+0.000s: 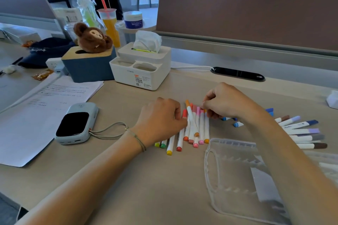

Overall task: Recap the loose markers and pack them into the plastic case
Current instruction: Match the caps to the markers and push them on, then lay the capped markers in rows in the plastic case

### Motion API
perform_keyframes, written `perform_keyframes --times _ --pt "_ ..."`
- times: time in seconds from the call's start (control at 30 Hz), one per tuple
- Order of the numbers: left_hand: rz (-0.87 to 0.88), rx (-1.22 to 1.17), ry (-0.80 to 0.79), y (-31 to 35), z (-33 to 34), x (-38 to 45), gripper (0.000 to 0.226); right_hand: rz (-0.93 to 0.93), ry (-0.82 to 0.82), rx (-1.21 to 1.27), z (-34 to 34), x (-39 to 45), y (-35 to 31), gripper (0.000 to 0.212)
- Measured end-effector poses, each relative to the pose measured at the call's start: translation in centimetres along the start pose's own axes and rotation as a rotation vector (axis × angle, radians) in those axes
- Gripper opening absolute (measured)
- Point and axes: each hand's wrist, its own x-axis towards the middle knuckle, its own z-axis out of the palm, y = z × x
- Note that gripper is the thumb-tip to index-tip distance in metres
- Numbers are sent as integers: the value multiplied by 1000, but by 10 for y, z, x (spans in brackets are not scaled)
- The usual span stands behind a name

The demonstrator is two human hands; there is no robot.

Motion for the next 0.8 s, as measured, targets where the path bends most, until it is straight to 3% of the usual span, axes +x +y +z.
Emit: perform_keyframes --times 0.23,0.4,0.5,0.63,0.8 --pt "12 257 -41 15 3 5 31 -85 29 -44 15 -1 -5 17" --pt "-50 263 -67 17 -2 7 40 -149 38 -62 33 4 -12 13" --pt "-149 133 -129 2 -2 9 39 -139 50 -135 41 7 -11 18" --pt "-269 -259 -179 -21 -1 12 39 -91 93 -185 45 7 -10 28" --pt "-286 -494 -176 -27 -15 11 41 -48 177 -368 56 2 -20 35"
